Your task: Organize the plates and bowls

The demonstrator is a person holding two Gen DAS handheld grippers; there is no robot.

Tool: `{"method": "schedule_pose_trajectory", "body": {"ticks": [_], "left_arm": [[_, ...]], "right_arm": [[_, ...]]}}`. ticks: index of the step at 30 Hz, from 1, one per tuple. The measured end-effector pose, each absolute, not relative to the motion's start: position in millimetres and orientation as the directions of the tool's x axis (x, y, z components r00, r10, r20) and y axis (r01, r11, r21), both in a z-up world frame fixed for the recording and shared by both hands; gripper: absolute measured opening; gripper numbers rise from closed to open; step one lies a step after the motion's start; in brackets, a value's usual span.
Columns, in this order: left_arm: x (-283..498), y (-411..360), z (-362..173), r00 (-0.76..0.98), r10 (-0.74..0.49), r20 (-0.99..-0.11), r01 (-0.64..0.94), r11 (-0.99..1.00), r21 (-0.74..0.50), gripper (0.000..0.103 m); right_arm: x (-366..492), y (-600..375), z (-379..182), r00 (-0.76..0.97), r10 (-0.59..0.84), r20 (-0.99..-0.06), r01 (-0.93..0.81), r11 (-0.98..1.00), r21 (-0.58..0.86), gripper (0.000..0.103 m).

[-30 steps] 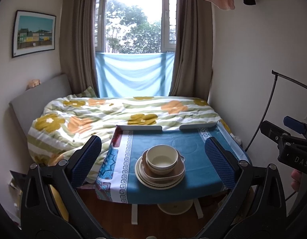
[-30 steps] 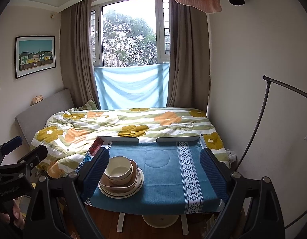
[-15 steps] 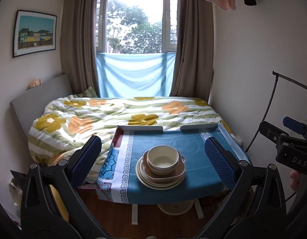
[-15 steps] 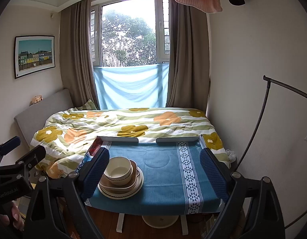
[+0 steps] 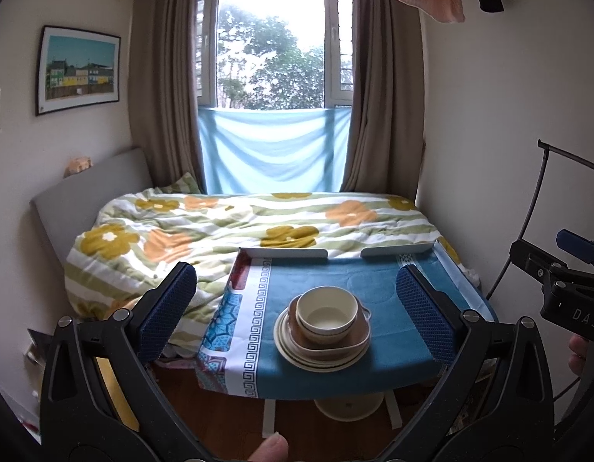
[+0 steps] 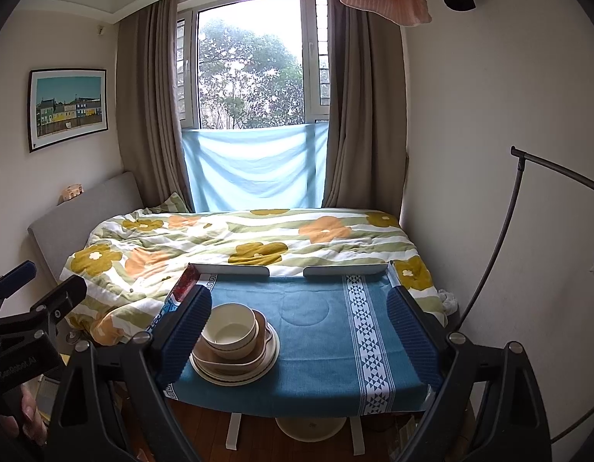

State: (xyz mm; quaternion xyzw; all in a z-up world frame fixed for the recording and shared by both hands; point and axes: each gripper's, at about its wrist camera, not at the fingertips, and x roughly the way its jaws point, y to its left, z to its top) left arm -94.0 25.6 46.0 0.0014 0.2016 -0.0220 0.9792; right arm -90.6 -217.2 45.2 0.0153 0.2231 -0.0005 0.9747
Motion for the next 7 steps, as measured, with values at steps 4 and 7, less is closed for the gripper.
{"method": "schedule_pose_trajectory", "body": {"ticks": [4, 7], "left_arm": [[-93.6, 24.4, 44.1, 0.915, -0.061, -0.399, 0.058, 0.998, -0.019, 0.103], [-97.5, 22.6, 45.5, 0.923, -0.053, -0.381, 0.053, 0.999, -0.010, 0.103]], "right_arm": [[-89.1, -216.7, 45.9, 0.898, 0.005, -0.439, 0.007, 1.000, 0.027, 0.090], [-88.6, -217.8, 44.4, 0.895, 0.002, -0.445, 0.010, 1.000, 0.024, 0.090]]}}
